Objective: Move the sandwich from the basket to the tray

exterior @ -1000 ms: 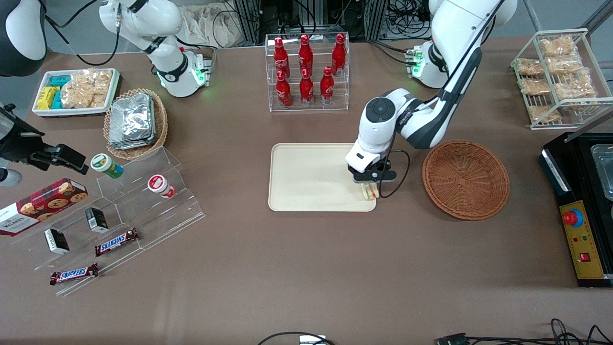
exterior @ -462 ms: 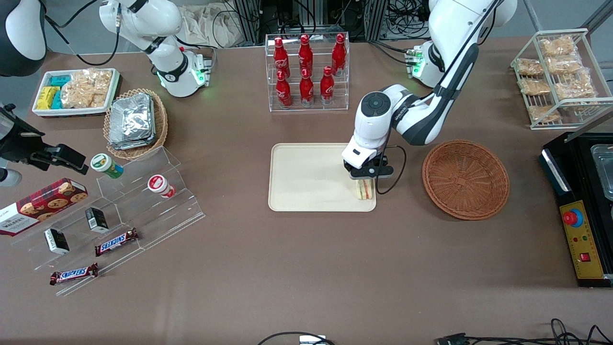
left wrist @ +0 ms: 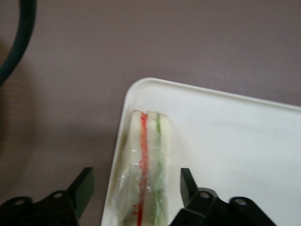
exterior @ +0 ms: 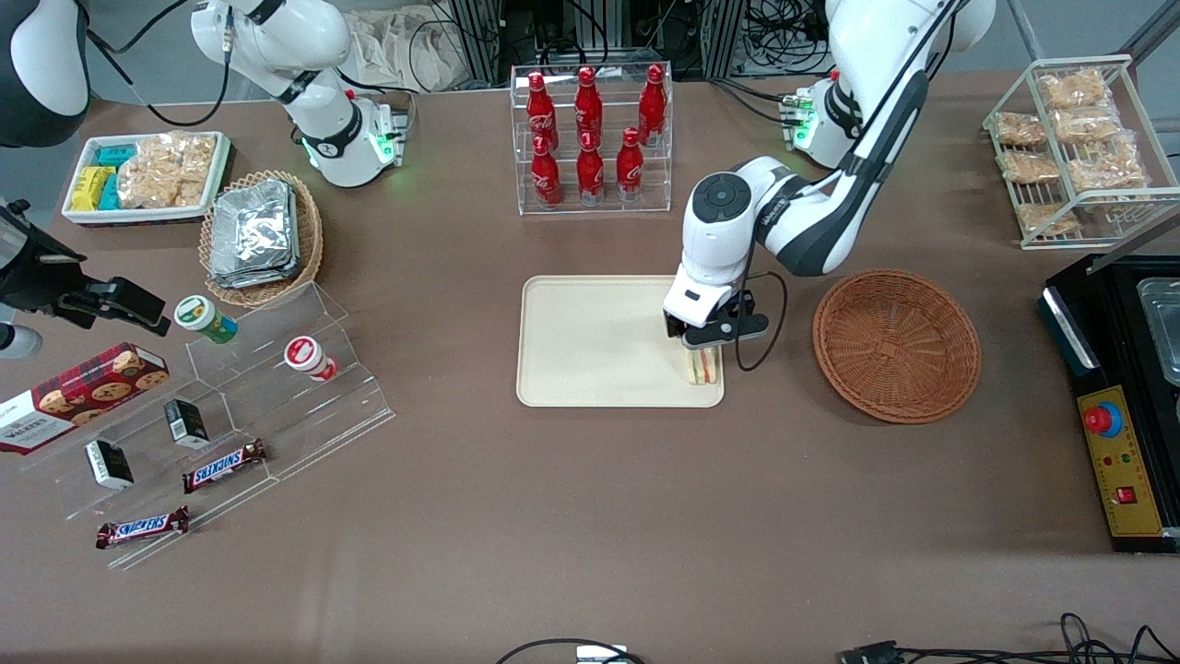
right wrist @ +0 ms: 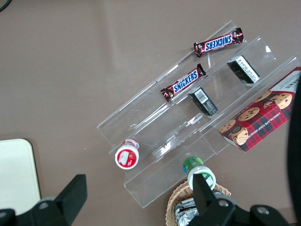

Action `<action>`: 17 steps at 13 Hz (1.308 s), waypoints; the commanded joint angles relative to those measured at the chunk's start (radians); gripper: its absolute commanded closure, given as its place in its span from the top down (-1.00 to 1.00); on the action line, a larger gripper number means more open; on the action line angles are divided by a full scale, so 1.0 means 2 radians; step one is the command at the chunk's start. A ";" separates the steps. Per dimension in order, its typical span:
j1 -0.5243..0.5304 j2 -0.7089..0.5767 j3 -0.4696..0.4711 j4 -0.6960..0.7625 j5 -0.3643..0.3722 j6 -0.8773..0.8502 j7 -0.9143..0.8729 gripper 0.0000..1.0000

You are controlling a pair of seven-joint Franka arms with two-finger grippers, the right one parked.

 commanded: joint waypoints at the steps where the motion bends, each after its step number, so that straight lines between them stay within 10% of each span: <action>1: -0.002 -0.010 -0.004 0.086 -0.027 -0.130 -0.012 1.00; 8: 0.094 0.001 0.001 0.319 -0.112 -0.339 0.187 1.00; 11: 0.166 0.001 0.000 0.382 -0.218 -0.357 0.206 1.00; 17: 0.196 0.000 0.001 0.389 -0.165 -0.356 0.335 1.00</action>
